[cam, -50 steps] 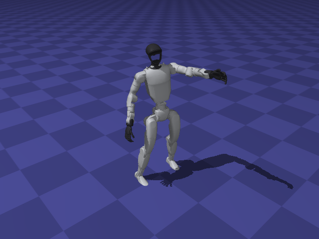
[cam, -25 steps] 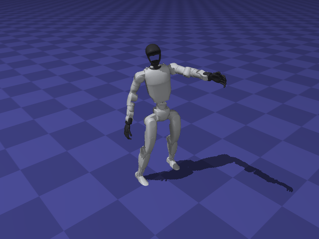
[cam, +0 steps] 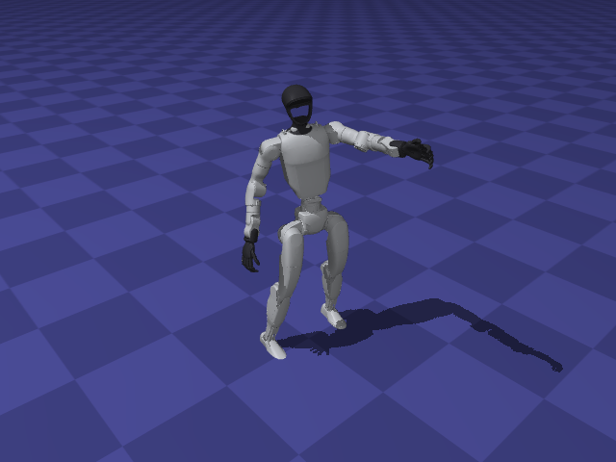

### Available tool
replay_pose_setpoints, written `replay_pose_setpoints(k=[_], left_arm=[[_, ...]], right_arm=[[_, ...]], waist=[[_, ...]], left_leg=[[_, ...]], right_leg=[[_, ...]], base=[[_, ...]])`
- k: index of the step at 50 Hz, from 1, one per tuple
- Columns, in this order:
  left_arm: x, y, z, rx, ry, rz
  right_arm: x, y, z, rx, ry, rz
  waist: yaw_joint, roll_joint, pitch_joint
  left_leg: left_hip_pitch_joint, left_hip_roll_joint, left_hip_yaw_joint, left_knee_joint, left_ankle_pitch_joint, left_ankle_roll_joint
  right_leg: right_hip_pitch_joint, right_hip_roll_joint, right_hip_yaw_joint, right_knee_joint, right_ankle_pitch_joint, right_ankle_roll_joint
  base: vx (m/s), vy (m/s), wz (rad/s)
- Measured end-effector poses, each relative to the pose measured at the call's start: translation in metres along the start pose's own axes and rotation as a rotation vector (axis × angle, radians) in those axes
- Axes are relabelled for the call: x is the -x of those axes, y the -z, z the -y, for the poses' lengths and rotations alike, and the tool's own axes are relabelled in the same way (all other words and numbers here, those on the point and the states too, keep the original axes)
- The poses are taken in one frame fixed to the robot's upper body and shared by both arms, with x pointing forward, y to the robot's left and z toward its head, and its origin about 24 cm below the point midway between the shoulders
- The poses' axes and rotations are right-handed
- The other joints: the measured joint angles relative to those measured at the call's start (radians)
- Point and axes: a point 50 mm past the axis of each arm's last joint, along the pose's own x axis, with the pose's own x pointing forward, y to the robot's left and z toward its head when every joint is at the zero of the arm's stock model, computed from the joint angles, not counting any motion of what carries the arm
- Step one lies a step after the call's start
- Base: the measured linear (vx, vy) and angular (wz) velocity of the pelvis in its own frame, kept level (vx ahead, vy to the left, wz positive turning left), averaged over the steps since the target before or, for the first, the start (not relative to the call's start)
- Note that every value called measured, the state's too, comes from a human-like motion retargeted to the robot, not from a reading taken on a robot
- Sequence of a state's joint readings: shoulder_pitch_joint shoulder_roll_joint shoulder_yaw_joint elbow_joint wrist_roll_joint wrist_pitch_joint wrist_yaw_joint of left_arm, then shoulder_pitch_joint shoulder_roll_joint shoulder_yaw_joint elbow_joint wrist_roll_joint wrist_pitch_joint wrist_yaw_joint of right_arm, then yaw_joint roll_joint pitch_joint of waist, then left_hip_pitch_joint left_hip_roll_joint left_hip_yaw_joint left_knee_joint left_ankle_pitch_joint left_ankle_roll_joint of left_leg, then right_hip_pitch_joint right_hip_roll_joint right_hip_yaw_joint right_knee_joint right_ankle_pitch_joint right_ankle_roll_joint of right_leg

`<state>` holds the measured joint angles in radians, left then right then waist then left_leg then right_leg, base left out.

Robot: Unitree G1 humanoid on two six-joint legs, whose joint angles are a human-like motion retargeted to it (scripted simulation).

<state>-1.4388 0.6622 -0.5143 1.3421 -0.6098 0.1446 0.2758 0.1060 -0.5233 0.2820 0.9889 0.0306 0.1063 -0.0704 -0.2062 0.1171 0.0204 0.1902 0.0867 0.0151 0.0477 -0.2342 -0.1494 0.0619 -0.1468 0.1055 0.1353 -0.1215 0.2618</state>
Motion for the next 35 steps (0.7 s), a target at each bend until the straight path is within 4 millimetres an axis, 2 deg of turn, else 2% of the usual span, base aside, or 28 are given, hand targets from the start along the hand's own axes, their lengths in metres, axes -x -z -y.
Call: replay_pose_setpoints(k=[6,12,20,26,30,35], left_arm=[[0.012,0.003,0.025,0.072,0.106,0.112],[0.05,0.012,0.043,0.198,0.318,0.254],[0.121,0.021,0.03,0.304,0.592,0.394],[0.168,0.018,0.015,0.385,0.746,0.475],[0.186,0.015,0.011,0.389,0.805,0.515],[0.19,0.013,0.011,0.363,0.819,0.536]], right_arm=[[0.0,-0.002,0.001,-0.015,0.059,-0.008],[0.0,-0.002,-0.005,-0.031,0.09,-0.02],[0.002,0.003,-0.023,0.023,0.071,-0.036],[0.005,0.008,-0.033,0.038,0.046,-0.043],[0.007,0.012,-0.037,0.038,0.028,-0.051],[0.006,0.011,-0.038,0.042,0.014,-0.047]], waist=[[0.029,-0.005,-0.01],[0.077,-0.02,-0.012],[0.172,-0.058,0.009],[0.24,-0.079,0.03],[0.275,-0.088,0.036],[0.301,-0.095,0.038]], left_leg=[[-0.004,-0.006,-0.011,-0.003,0.005,0.01],[0.006,-0.007,-0.011,-0.01,0.006,0.014],[0.033,-0.007,-0.011,-0.02,0.002,0.013],[0.045,-0.003,-0.031,-0.021,0.0,0.008],[0.044,0.0,-0.053,-0.018,0.0,0.005],[0.038,0.002,-0.079,-0.014,0.001,0.003]], right_leg=[[0.002,-0.008,-0.012,-0.002,-0.002,0.0],[0.008,-0.01,-0.013,-0.001,-0.005,0.0],[0.026,-0.011,-0.011,0.008,-0.017,0.0],[0.051,-0.009,-0.03,0.006,-0.021,0.0],[0.064,-0.008,-0.052,0.004,-0.023,0.0],[0.078,-0.008,-0.079,0.0,-0.023,0.0]], base=[[0.0,0.0,0.0],[0.0,0.0,0.0],[0.0,0.0,0.0],[0.01,-0.01,0.1],[0.0,-0.02,0.27],[0.0,-0.01,0.26]])
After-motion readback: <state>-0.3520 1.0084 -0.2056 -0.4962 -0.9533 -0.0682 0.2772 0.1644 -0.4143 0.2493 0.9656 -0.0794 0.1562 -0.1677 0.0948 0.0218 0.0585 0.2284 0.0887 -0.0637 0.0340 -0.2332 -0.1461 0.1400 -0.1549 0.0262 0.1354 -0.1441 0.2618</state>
